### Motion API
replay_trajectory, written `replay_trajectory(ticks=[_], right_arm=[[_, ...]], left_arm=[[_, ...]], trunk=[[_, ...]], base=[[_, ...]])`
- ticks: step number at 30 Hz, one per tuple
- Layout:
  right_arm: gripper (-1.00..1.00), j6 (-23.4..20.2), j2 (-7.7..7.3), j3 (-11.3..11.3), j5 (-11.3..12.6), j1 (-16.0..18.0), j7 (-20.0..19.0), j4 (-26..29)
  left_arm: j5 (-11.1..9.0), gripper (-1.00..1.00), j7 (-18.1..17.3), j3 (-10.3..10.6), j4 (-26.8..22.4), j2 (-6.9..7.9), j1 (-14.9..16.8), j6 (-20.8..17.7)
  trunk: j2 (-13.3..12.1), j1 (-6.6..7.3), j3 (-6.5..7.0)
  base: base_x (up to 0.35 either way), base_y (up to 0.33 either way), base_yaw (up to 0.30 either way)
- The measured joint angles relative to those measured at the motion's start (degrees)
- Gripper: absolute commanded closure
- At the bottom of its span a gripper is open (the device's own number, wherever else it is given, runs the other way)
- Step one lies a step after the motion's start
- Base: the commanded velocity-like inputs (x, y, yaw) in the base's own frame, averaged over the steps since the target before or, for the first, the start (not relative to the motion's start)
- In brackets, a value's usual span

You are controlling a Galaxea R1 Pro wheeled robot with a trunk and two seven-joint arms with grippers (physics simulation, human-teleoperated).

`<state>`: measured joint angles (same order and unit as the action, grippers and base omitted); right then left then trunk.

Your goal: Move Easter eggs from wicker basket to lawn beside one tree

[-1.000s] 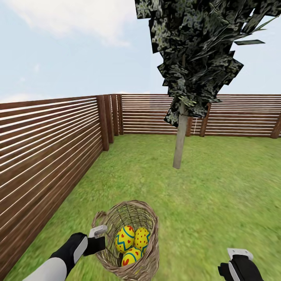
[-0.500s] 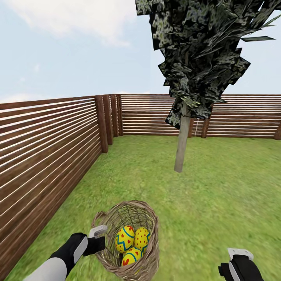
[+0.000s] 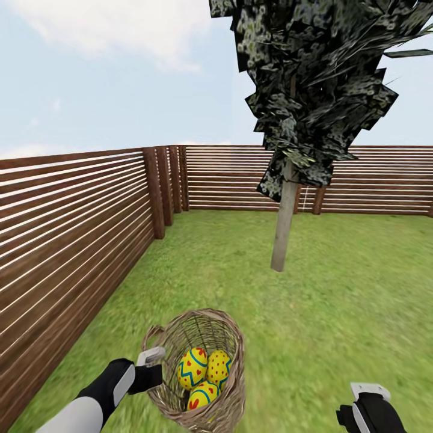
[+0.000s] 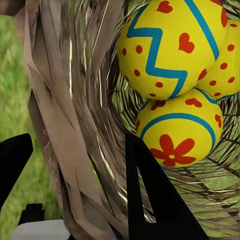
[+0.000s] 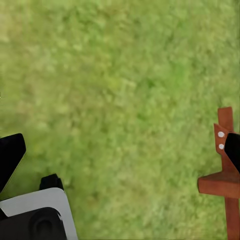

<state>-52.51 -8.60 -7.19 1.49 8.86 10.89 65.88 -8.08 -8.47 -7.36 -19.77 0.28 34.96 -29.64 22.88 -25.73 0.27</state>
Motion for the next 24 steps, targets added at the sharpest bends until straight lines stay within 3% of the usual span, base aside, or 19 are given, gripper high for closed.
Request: replay_trajectory(ticks=[24], right_arm=[[-1.00, 0.0, -0.01, 0.0, 0.1, 0.0, 0.0, 0.1]], left_arm=[[-0.3, 1.00, -0.1, -0.2, -0.3, 0.01, 0.0, -0.1]], trunk=[[0.0, 0.00, 0.00]], base=[[0.283, -0.020, 0.000]])
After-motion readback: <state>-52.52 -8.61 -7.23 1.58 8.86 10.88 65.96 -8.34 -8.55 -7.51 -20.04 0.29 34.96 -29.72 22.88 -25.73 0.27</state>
